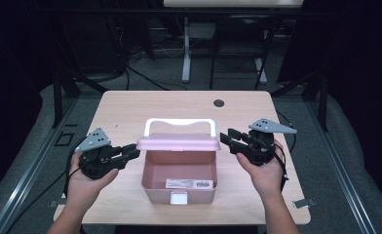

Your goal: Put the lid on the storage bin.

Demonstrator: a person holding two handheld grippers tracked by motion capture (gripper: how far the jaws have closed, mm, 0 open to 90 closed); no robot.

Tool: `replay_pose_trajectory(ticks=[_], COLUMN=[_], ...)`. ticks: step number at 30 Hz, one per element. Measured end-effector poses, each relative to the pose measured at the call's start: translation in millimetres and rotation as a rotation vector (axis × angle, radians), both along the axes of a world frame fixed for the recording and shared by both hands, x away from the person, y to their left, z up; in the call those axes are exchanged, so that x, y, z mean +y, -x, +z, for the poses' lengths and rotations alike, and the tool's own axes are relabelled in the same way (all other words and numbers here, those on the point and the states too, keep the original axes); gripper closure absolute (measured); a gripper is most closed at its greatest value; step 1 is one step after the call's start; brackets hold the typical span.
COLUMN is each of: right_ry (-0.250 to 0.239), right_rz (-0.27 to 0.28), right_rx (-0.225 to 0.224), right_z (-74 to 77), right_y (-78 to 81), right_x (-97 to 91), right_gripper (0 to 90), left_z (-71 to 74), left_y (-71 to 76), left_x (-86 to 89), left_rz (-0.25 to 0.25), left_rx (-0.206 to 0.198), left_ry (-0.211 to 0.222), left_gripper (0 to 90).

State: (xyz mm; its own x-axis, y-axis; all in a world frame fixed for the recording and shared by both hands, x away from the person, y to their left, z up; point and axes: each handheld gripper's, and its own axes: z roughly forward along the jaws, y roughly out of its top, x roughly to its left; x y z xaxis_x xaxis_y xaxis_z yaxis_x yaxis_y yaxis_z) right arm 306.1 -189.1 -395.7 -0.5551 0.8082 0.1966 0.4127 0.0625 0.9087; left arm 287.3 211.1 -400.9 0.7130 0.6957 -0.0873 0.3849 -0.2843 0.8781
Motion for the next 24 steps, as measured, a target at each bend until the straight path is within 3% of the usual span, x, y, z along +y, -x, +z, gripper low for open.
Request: replay_pose_trajectory(ticks=[24], right_ry=[-0.005], right_rz=[-0.004], right_rx=[0.007], right_z=[-2.2], right_y=[-1.7], right_x=[-1.6], right_gripper=[62.0], left_z=[-13.6], left_y=[8.9], left_x=[2.2], left_rz=[-0.008], left_rx=[0.022], left_ry=[0.004], left_gripper=[75.4])
